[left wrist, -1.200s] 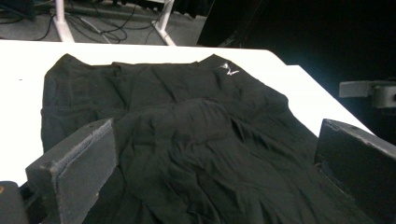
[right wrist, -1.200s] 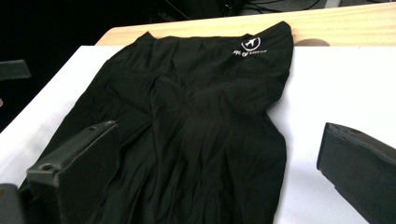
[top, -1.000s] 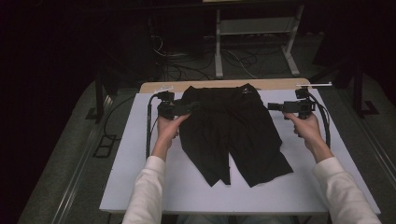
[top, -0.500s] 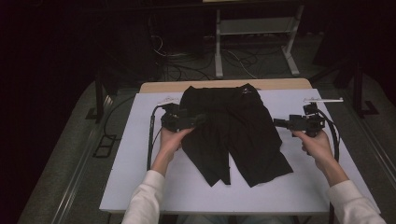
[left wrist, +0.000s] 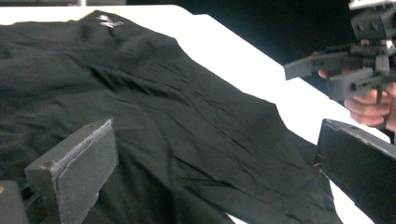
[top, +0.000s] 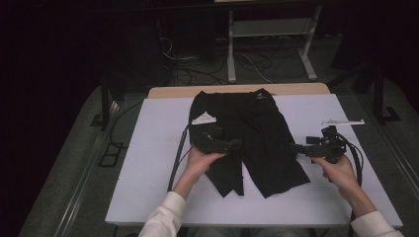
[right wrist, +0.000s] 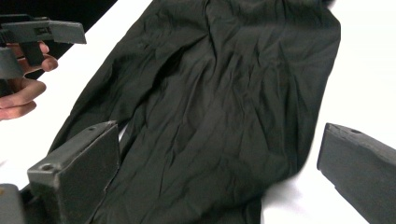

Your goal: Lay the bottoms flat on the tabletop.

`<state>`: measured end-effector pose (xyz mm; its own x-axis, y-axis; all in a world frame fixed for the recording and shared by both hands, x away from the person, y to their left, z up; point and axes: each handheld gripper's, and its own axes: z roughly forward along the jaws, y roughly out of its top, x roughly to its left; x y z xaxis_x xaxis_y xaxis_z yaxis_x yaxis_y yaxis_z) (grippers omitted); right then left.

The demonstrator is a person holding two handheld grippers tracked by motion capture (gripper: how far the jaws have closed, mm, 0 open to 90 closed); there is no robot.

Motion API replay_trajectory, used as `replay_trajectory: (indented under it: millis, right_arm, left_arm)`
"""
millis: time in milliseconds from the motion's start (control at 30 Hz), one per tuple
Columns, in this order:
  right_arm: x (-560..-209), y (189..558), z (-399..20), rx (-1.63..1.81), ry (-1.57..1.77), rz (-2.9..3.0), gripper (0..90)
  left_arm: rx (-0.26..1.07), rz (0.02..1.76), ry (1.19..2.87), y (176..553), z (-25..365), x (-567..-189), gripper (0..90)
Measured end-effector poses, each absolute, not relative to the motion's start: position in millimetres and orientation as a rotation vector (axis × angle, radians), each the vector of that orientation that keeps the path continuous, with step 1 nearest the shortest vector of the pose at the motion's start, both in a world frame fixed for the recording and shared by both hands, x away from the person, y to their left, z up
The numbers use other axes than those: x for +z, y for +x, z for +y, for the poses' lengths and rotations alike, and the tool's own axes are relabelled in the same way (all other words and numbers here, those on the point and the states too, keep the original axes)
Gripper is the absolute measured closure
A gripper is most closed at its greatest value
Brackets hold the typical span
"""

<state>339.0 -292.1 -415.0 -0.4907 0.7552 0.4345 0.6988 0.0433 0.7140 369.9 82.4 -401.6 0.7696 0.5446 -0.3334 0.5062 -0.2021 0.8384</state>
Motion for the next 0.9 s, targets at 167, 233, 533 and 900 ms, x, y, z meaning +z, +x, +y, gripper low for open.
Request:
replay_trajectory:
  millis: [167, 233, 533, 900]
  right_arm:
    - [-423, 328, -297, 1.433, 1.574, 2.236, 0.0]
    - [-426, 325, -298, 1.421, 1.582, 2.241, 0.0]
    - [-431, 314, -302, 1.424, 1.618, 2.233, 0.0]
    - [-430, 309, -304, 1.458, 1.63, 2.213, 0.0]
  left_arm:
    - [-0.002, 0.735, 1.892, 359, 64, -406, 0.2]
    - [-0.018, 0.702, 1.923, 354, 57, -408, 0.2]
    - [-0.079, 0.475, 2.103, 316, 23, -413, 7.0]
    - [-0.2, 0.286, 2.256, 293, 1, -435, 26.3]
